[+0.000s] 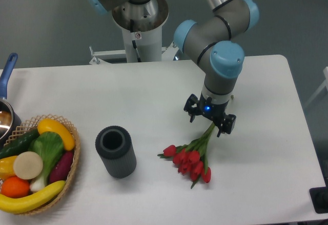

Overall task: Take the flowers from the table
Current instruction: 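Lower the open gripper over the tulip stems near the blooms, then close the gripper around the tulip stems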

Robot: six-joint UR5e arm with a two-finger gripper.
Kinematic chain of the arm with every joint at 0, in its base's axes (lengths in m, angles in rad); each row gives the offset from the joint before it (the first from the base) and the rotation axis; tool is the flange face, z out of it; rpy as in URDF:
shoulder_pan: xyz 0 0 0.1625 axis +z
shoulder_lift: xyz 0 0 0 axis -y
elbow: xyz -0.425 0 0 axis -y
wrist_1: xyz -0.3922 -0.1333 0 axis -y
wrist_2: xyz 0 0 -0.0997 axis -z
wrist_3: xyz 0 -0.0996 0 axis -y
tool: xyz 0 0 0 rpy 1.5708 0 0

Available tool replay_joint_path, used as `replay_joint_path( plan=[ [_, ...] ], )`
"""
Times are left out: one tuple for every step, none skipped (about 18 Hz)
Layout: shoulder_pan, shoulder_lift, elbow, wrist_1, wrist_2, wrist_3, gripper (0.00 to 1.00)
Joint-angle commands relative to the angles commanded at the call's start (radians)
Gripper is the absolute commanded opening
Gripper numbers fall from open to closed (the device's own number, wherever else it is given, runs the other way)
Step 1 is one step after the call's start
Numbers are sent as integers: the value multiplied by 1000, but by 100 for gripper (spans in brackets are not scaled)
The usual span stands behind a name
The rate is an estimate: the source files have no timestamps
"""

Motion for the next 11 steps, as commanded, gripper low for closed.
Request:
replay_joint_path(
  plan=[
    [0,-9,0,5,2,-2,100],
    [0,-14,0,8,0,-2,100],
    [0,-17,0,8,0,-2,100],
    [-2,-28,0,11,0,-2,100],
    [-3,-37,-2,18,0,-2,100],
    [-3,-43,-2,21,0,-3,100],
    [-5,-46,0,25,0,-3,100],
    [-5,-52,-2,32,0,-3,100],
    [-5,-60,-2,41,0,-2,100],
    [-5,-63,-2,44,0,0,100],
    [-5,-68,-2,46,0,0,100]
  ],
)
